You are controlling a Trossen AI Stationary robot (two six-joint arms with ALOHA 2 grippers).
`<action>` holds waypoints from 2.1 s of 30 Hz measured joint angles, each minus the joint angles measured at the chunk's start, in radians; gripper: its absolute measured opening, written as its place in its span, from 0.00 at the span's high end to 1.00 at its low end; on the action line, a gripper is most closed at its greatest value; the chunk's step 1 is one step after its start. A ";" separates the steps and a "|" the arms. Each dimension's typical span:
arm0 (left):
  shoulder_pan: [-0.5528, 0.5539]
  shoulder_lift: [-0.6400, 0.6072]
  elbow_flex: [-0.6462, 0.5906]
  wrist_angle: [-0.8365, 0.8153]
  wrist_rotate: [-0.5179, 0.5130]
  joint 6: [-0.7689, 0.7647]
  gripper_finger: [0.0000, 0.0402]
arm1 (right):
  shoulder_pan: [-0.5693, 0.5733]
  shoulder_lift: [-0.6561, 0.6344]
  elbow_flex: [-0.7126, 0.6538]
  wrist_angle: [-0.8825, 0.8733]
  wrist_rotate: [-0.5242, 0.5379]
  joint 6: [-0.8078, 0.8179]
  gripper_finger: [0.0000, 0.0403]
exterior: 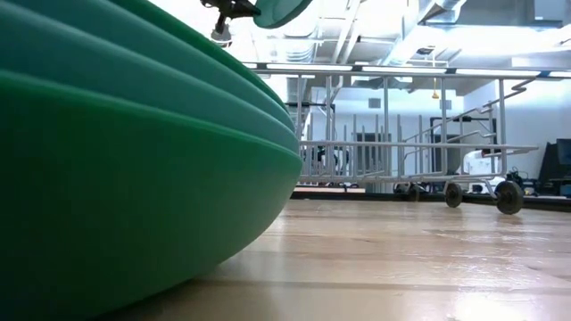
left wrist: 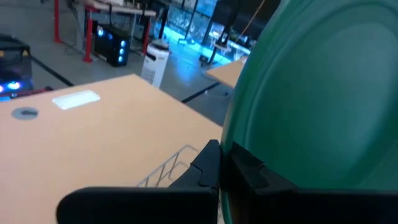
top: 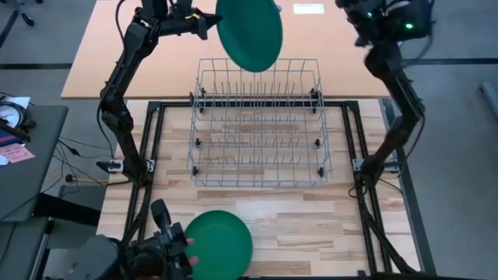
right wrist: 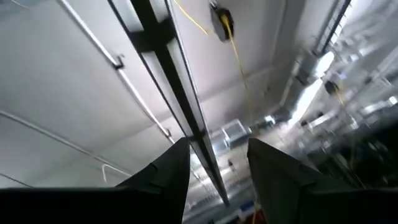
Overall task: Sort dishes
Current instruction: Put the dark blue plate in the dish rack
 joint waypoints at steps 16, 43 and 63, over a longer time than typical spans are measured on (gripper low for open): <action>-0.008 0.050 0.000 0.531 0.106 0.042 1.00 | 0.382 -0.103 -0.002 -0.604 0.479 -0.248 0.47; -0.105 0.114 0.000 0.457 -0.027 0.478 1.00 | 0.599 0.041 -0.003 -0.909 1.287 -1.057 0.47; -0.183 0.114 0.000 0.372 -0.038 0.549 1.00 | 0.592 0.087 -0.003 -0.889 1.543 -1.240 0.75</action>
